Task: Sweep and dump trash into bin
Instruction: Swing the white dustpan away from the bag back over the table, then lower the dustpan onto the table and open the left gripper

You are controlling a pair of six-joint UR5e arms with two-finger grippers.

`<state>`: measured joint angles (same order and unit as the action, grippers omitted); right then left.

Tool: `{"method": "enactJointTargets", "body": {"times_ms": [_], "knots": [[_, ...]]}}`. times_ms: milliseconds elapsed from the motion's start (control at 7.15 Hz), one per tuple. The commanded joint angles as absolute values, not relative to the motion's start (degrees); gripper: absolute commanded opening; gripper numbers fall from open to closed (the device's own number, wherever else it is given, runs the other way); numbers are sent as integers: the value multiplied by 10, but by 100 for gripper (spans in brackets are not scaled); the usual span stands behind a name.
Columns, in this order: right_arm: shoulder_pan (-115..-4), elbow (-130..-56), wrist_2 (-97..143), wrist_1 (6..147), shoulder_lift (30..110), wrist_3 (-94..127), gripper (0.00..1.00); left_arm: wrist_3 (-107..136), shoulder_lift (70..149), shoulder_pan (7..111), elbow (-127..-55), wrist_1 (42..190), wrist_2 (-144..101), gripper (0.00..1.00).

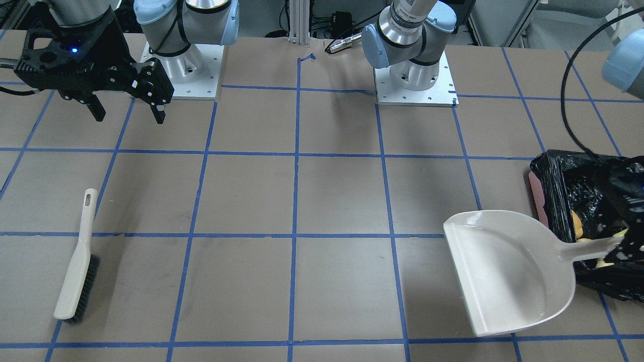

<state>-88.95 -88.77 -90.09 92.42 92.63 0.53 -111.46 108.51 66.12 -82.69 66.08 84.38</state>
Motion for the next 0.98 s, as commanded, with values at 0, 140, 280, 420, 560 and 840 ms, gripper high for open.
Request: {"method": "enactJointTargets", "body": {"times_ms": [0, 140, 280, 420, 560, 840], "knots": [[-889, -888, -901, 924, 926, 5, 100, -1053, 1134, 710, -837, 675, 844, 0], [-889, -888, -901, 925, 926, 5, 100, -1043, 1157, 713, -834, 674, 844, 0], [-889, -888, -901, 924, 926, 5, 100, -1034, 1178, 714, -831, 674, 843, 0], [-889, -888, -901, 925, 926, 5, 100, -1034, 1193, 726, -837, 674, 848, 0], [-889, -888, -901, 925, 926, 5, 100, -1034, 1201, 749, -840, 667, 851, 0], [-889, -888, -901, 924, 926, 5, 100, -1042, 1205, 765, -852, 664, 851, 0]]}}
